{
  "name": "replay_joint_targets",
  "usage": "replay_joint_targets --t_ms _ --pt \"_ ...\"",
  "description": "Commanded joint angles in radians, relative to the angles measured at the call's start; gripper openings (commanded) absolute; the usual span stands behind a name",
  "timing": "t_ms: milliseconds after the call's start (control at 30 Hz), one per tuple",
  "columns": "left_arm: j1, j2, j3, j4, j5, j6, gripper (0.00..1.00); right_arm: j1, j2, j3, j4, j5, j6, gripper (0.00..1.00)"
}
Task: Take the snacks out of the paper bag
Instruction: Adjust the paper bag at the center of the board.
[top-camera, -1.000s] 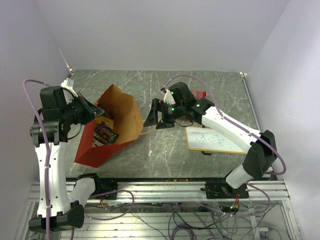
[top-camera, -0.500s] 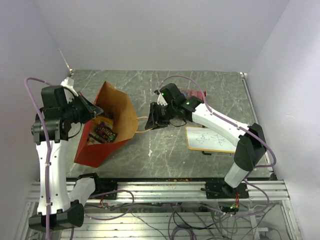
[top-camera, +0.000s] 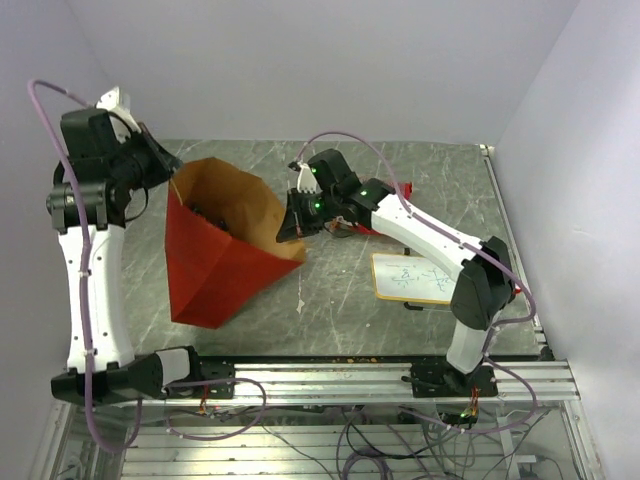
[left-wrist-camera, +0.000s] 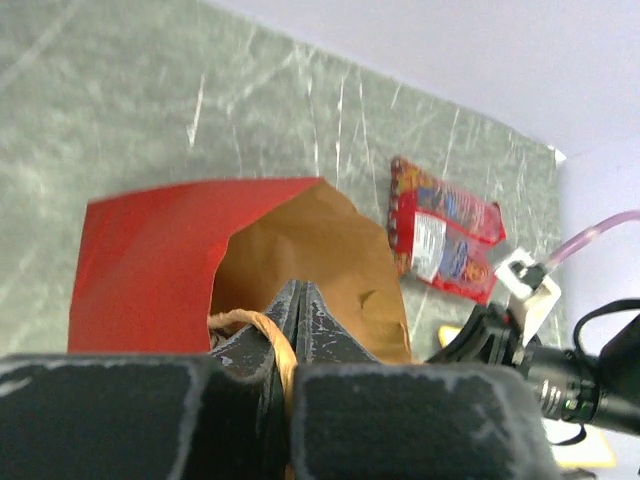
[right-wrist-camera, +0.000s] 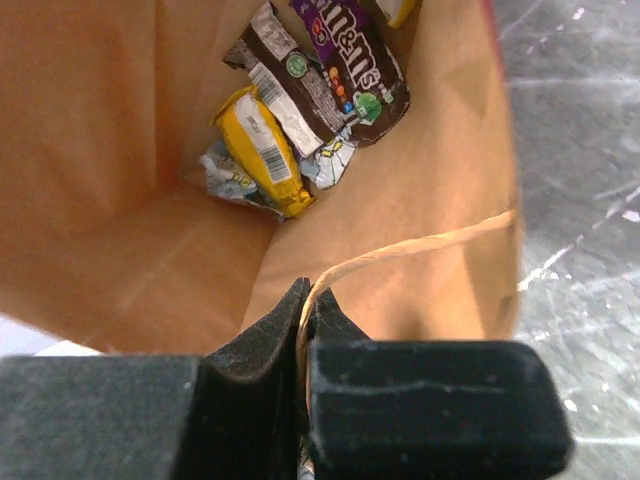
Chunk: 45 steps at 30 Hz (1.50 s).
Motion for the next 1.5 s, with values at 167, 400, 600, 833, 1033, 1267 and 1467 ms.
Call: replay_joint_targets --t_ms 167,400,600,833,1033,1267,1467 --pt "0.006 0.02 0.004 0.387 0.154 -0.008 0.07 0.021 0.008 -0.074 0.133 -0.081 0.105 0.0" --pt "-0.143 -0.023 -0.203 0.401 0.168 0.029 0.07 0.056 -0.095 -0.314 0.213 -0.06 0.119 0.0" --pt "-0.224 -0.064 -0.284 0.301 0.167 0.04 0.07 0.111 -0.147 -0.466 0.24 -0.031 0.08 0.0" --pt "-0.241 -0.294 -0.594 0.322 0.246 -0.138 0.07 0.147 -0.201 -0.598 0.296 -0.007 0.075 0.01" --pt "-0.244 -0.42 -0.662 0.172 0.202 -0.178 0.07 0.209 -0.242 -0.638 0.351 0.035 0.049 0.04" --pt "-0.244 -0.49 -0.671 0.176 0.212 -0.292 0.07 0.233 -0.276 -0.639 0.243 0.171 -0.086 0.17" --pt "-0.245 -0.491 -0.725 0.226 0.326 -0.306 0.07 0.221 -0.329 -0.602 0.085 0.356 -0.189 0.39"
